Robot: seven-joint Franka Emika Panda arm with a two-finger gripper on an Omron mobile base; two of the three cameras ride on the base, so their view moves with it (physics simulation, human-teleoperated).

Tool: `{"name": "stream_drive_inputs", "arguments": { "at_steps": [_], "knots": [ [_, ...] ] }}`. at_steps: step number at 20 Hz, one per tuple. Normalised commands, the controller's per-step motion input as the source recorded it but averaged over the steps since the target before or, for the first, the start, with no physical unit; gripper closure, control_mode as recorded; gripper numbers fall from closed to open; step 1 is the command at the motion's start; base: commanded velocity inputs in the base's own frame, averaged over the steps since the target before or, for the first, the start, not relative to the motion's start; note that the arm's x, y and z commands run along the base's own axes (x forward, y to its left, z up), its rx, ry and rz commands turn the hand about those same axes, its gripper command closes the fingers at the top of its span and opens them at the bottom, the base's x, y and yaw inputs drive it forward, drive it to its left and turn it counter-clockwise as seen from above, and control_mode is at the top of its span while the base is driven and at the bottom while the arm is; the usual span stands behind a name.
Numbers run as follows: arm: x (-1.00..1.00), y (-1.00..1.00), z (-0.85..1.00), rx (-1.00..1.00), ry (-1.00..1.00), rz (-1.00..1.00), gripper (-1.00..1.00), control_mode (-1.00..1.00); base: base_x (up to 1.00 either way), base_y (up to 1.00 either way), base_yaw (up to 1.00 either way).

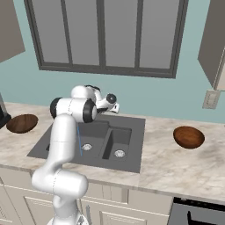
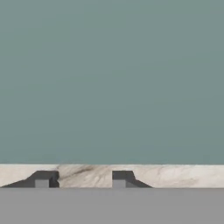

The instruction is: Rinse each bowl for a few seconds and place them down in the sink or on the counter.

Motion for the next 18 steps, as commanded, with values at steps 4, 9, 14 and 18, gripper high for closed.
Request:
{"name": "stream_drive_inputs", "arguments": {
  "at_steps": [4, 9, 14, 18],
  "knots": [
    [-0.13, -0.59, 0.74, 0.10, -0.10, 0.00, 1.00, -1.00, 0.00, 0.00, 0.00],
    [-0.20, -0.56, 0.83, 0.11, -0.08, 0.00, 1.00, -1.00, 0.00, 0.00, 0.00],
    [-0.28, -0.62, 0.82, 0.09, 0.00, 0.00, 1.00, -1.00, 0.00, 0.00, 0.00],
    [-0.08, -0.70, 0.65, 0.08, -0.06, -0.01, 1.00, -1.00, 0.00, 0.00, 0.00]
  ]
}}
